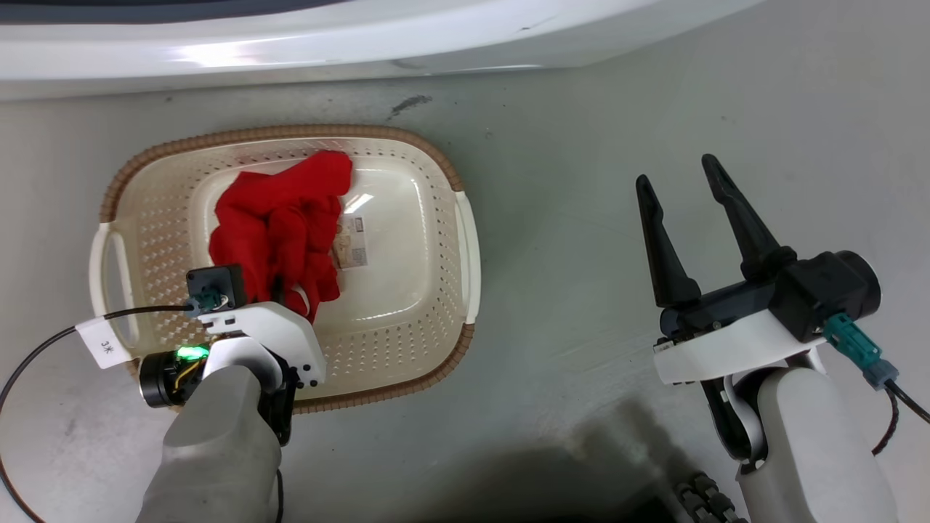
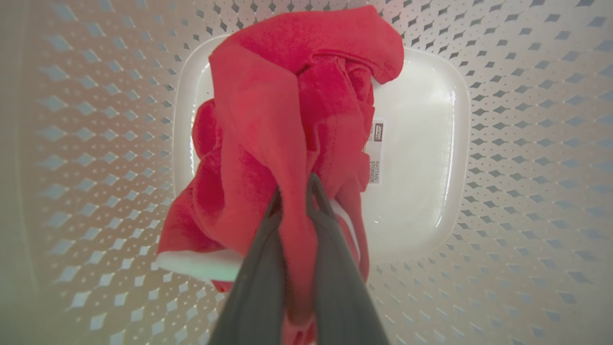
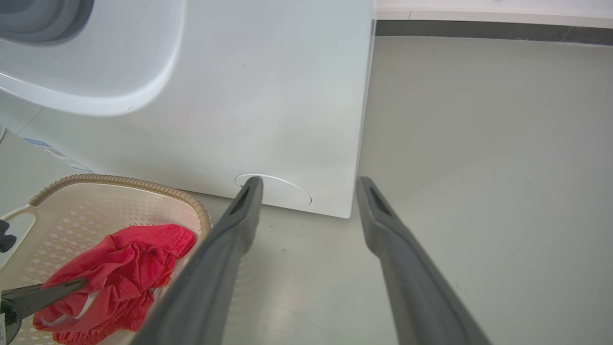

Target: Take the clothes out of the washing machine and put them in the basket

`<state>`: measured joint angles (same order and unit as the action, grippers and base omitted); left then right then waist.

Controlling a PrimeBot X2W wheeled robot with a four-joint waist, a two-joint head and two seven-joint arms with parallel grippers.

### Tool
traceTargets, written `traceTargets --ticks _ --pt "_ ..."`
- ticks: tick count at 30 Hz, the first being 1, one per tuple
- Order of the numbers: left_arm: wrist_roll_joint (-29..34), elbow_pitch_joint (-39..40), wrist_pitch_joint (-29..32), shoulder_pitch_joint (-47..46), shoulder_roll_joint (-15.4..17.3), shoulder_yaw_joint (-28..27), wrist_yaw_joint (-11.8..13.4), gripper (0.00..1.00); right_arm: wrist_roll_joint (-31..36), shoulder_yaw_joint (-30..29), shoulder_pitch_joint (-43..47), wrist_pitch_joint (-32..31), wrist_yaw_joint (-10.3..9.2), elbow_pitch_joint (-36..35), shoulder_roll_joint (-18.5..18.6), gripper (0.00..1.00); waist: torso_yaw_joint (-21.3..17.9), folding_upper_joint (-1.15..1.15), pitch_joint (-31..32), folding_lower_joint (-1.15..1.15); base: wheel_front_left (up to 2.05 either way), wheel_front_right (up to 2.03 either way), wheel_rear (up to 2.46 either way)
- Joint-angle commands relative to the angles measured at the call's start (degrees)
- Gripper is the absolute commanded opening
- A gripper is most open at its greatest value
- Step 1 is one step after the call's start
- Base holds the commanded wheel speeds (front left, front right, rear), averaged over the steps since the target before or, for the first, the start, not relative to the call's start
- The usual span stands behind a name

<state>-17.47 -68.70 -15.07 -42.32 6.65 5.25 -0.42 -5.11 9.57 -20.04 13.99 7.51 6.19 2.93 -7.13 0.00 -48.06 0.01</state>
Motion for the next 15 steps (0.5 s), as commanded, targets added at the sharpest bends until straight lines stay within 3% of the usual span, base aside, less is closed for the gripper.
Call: traceTargets --ticks 1,2,4,15 --pt "-0.4 -0.5 -0.1 -0.8 0.0 -0.1 -0.3 0.00 -0.5 0.0 -1.3 0.4 -0.04 0.4 -0.1 1.00 -0.4 0.00 -0.3 -0.01 0.00 0.00 0.00" --pt "-0.4 -0.9 -0.1 -1.0 0.0 -0.1 -0.4 0.07 -0.5 0.0 -1.4 0.6 -0.04 0.8 -0.1 1.00 -0.3 0.00 -0.1 -0.01 0.00 0.00 0.00" --pt "-0.3 -1.0 -0.1 -1.0 0.0 0.0 -0.4 1.00 -0.3 0.0 -1.5 0.7 -0.04 1.6 -0.1 1.00 0.1 0.00 0.9 -0.01 0.00 0.00 0.00" --pt "-3.8 1.4 -0.1 7.8 -3.1 -3.2 -1.5 1.00 1.9 -2.4 2.3 1.1 -0.04 4.8 -0.1 1.00 4.5 0.00 16.0 -0.01 0.00 0.00 0.00"
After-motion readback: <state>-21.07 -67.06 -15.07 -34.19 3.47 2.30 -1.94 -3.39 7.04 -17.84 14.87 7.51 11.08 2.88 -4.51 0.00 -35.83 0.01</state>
